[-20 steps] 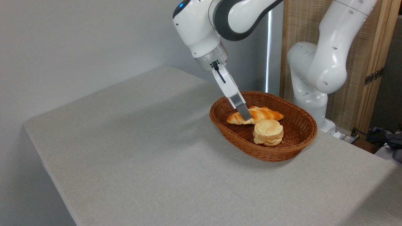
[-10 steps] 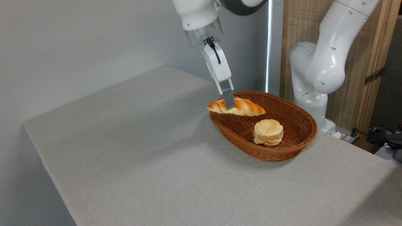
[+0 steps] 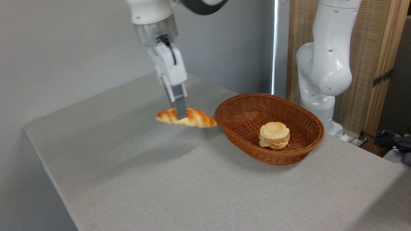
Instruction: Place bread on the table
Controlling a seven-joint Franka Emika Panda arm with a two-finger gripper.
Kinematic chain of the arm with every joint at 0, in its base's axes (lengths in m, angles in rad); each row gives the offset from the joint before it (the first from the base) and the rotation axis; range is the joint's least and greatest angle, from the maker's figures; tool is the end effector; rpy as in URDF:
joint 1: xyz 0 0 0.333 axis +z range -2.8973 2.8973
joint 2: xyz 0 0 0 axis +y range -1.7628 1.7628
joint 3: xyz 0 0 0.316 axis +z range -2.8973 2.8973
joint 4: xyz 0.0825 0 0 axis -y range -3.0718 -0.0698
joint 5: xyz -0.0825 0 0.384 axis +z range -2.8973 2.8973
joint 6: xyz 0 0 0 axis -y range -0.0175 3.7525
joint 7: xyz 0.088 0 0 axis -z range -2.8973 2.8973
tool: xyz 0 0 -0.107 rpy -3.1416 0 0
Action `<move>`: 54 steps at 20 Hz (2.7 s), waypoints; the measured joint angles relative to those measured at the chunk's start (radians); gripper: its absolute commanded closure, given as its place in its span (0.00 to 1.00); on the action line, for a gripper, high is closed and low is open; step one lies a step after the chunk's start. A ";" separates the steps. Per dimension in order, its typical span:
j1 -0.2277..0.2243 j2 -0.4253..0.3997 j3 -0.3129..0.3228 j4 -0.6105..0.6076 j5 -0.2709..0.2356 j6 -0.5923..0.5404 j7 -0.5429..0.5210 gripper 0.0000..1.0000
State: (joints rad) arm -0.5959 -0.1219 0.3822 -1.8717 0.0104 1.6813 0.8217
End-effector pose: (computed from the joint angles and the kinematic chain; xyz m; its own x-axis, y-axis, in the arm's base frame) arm 0.5087 -0.1006 0.5519 0.5040 -0.8633 -0.0267 -0.8597 -0.5044 0.0803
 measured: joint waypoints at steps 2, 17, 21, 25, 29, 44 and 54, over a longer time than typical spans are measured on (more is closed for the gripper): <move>0.000 0.086 0.000 0.058 -0.017 0.024 -0.053 0.52; -0.004 0.274 -0.006 0.126 -0.027 0.178 -0.221 0.00; -0.003 0.270 -0.006 0.137 -0.027 0.178 -0.222 0.00; 0.004 0.226 0.004 0.166 -0.027 0.176 -0.224 0.00; 0.142 0.120 -0.016 0.175 -0.027 0.100 -0.229 0.00; 0.387 0.121 -0.283 0.226 -0.027 -0.030 -0.232 0.00; 0.458 0.119 -0.281 0.269 -0.027 -0.031 -0.232 0.00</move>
State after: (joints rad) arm -0.1376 -0.0033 0.1007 -1.6027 -0.0168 1.6505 0.5902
